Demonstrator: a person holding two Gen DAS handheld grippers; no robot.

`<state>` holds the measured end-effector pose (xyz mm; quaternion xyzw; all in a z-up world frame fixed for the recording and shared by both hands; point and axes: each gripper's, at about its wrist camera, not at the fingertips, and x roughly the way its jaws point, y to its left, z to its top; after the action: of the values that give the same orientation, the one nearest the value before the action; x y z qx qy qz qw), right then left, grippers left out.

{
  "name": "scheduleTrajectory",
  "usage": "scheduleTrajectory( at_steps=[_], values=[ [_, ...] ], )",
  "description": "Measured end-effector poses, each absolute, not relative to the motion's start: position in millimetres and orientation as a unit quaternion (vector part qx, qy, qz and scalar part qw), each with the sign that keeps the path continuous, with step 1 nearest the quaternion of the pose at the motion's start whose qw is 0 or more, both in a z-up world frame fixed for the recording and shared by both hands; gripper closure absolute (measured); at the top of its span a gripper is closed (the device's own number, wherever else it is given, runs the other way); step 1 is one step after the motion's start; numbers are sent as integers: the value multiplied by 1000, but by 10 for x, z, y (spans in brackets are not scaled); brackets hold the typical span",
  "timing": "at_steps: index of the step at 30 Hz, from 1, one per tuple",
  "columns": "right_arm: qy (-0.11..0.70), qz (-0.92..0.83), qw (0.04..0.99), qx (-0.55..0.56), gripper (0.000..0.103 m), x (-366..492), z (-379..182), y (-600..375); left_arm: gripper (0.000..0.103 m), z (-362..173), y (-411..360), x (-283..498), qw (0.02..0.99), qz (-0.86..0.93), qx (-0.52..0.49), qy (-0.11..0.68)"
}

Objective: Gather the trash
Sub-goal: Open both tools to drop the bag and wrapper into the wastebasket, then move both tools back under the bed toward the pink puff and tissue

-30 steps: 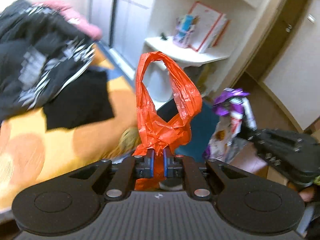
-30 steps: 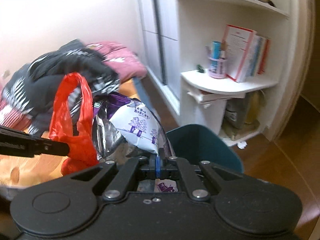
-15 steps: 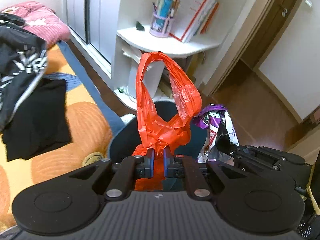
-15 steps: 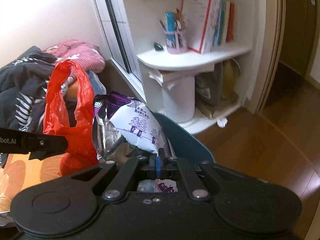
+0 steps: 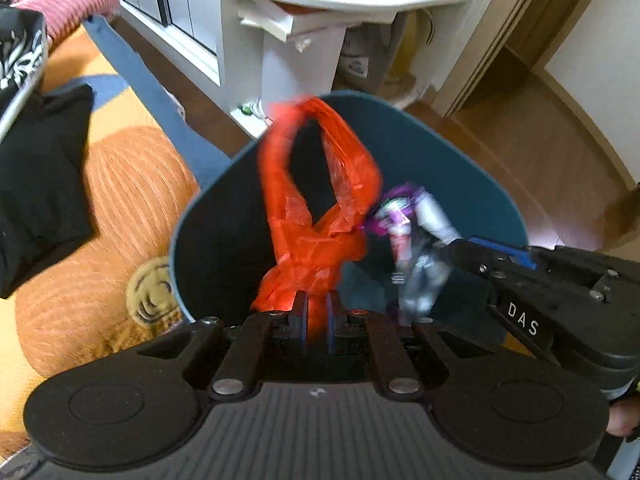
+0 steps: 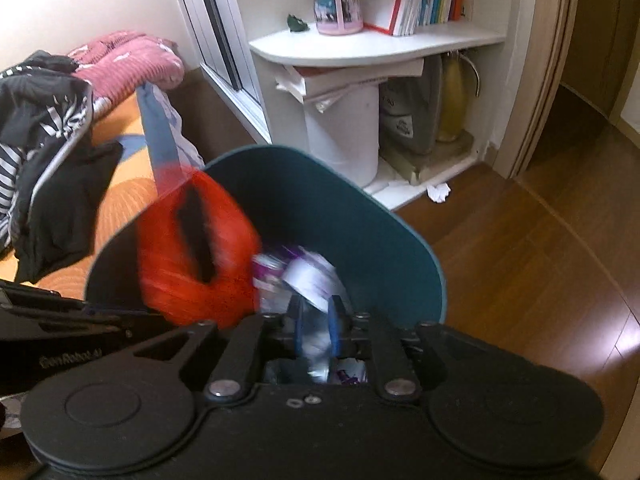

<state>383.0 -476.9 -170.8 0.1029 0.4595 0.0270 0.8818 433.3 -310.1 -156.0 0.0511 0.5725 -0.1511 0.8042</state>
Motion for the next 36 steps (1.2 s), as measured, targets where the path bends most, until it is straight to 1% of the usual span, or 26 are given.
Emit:
scheduleTrajectory(
  at_steps=[7, 14, 26, 34, 36],
  values=[
    [466, 36, 878, 99, 78, 3772, -1712, -4762, 93, -1702, -3067, 4350, 790, -154, 36, 592],
    [459, 58, 881, 94, 76, 3545, -1526, -4684, 91, -1557, -2924, 4161, 794, -157, 28, 586],
    [416, 111, 899, 74, 74, 2958, -904, -4359, 90, -888, -2571, 3559, 824, -169, 18, 540],
    [383, 155, 909, 53, 73, 2554, -514, -3993, 90, -483, -2119, 3088, 850, -160, 12, 502],
    [377, 166, 910, 48, 73, 2466, -437, -3893, 87, -407, -1970, 2968, 855, -156, 4, 495]
  ],
)
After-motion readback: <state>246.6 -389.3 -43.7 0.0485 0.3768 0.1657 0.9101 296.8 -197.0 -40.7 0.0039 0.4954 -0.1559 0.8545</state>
